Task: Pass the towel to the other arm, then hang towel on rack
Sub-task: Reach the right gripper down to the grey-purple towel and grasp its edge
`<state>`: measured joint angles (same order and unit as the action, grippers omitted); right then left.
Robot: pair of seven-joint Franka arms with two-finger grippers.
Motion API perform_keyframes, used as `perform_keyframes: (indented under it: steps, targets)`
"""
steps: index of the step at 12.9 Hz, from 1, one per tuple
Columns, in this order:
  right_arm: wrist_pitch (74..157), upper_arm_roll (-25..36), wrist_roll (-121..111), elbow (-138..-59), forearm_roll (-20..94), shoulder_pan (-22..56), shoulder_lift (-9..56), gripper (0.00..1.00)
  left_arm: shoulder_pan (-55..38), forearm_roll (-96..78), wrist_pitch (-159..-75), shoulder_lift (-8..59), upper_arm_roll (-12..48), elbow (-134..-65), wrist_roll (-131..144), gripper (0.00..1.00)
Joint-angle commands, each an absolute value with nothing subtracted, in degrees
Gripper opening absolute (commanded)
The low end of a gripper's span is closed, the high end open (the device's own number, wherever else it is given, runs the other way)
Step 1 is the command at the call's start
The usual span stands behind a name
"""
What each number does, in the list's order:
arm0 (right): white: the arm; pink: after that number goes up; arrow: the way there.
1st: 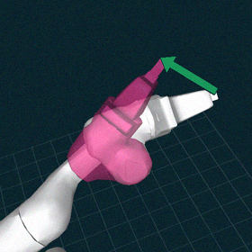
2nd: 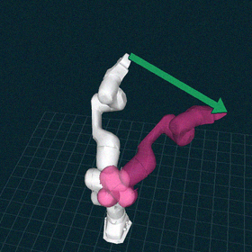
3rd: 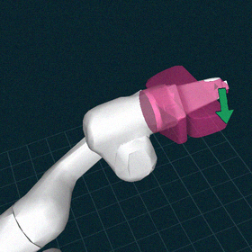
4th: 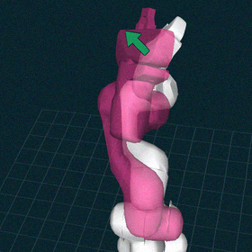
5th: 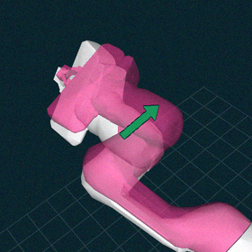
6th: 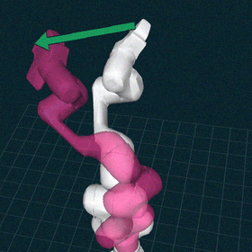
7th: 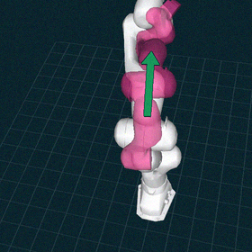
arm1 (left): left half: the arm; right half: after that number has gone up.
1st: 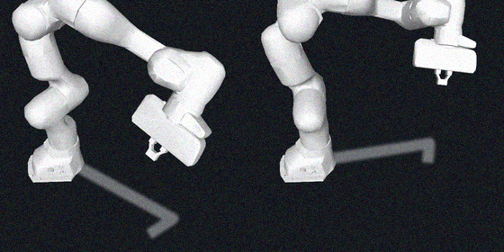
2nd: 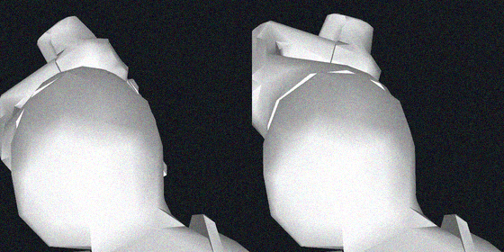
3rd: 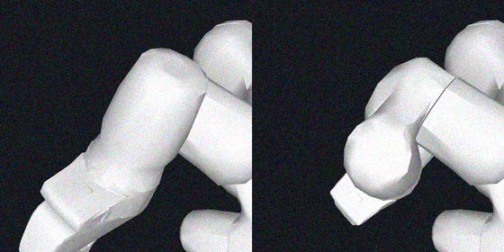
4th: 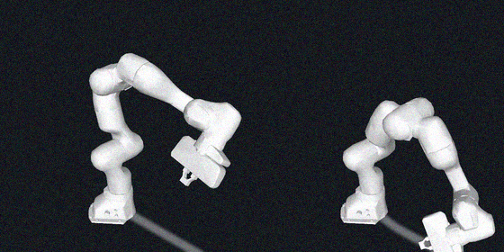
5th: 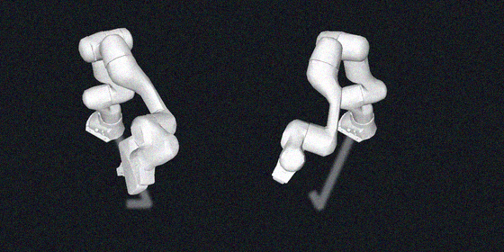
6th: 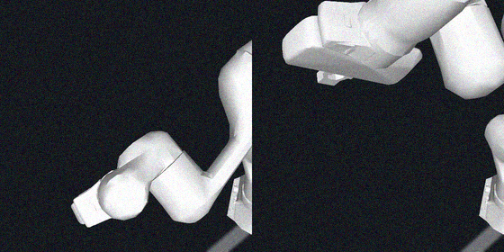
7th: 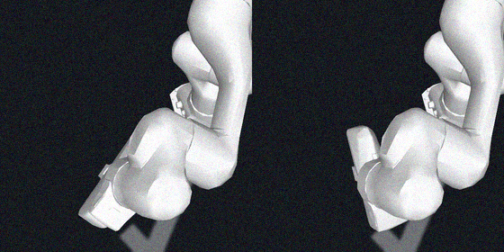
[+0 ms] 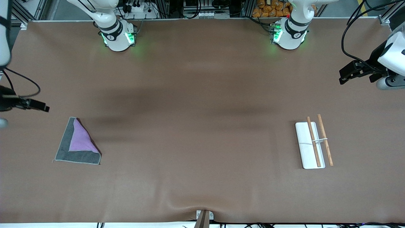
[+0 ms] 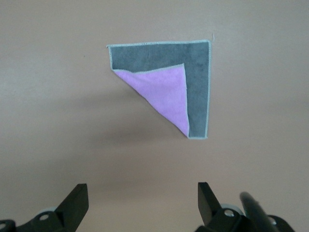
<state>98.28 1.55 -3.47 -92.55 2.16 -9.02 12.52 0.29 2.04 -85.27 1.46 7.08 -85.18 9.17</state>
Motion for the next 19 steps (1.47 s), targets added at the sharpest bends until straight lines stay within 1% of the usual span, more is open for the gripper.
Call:
perform_keyframes:
  steps: [1, 3, 6, 8, 9, 12, 15, 17, 19]
  targets:
    - [99.2, 1.0, -3.5, -91.4, 1.8, -8.9, 16.8, 1.00, 0.5, 1.1, -86.1, 1.6, 7.0, -85.2, 8.3, 1.00]
    - [100.8, 0.9, -3.6, -91.7, 1.7, -7.7, 20.1, 1.00, 0.5, 1.1, -86.3, 2.2, 7.0, -85.1, 8.3, 1.00]
    - [107.9, 0.9, -4.3, -92.0, -1.5, -5.5, 24.5, 1.00, 0.5, 1.1, -86.9, 2.5, 7.0, -85.2, 8.3, 1.00]
    - [113.1, 0.9, -5.4, -92.1, -1.5, -5.3, 30.0, 1.00, 0.4, 1.1, -87.4, 2.7, 7.0, -85.3, 8.3, 1.00]
    - [117.0, 0.9, -5.9, -92.5, -1.4, -5.2, 32.0, 1.00, 0.4, 1.1, -87.5, 2.7, 7.0, -85.5, 8.3, 1.00]
    - [124.8, 0.9, -6.0, -93.0, -1.7, -4.5, 36.2, 1.00, 0.4, 1.1, -87.8, 2.7, 7.0, -86.0, 8.3, 1.00]
    - [126.5, 0.9, -6.1, -94.7, -1.7, -4.9, 37.0, 1.00, 0.4, 1.1, -88.3, 3.0, 7.0, -86.4, 8.3, 1.00]
    - [132.9, 0.9, -6.1, -98.1, -1.8, -4.8, 37.4, 1.00, 0.5, 1.1, -88.4, 3.0, 7.0, -86.8, 8.3, 1.00]
    - [135.7, 0.9, -6.1, -99.7, -1.8, -4.9, 37.6, 1.00, 0.5, 1.1, -88.4, 3.0, 7.0, -87.1, 8.3, 1.00]
